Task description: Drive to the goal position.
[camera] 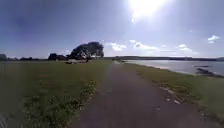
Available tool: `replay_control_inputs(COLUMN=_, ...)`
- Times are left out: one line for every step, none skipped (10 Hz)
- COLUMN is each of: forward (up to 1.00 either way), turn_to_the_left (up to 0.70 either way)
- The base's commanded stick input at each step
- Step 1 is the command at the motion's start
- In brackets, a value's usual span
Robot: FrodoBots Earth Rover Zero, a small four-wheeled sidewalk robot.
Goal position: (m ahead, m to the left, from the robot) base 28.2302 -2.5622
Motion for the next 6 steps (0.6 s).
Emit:
replay_control_inputs(forward=0.70, turn_to_the_left=0.05)
replay_control_inputs(forward=0.70, turn_to_the_left=0.05)
replay_control_inputs(forward=0.70, turn_to_the_left=0.05)
replay_control_inputs(forward=0.70, turn_to_the_left=0.05)
replay_control_inputs(forward=0.70, turn_to_the_left=0.05)
replay_control_inputs(forward=0.70, turn_to_the_left=0.05)
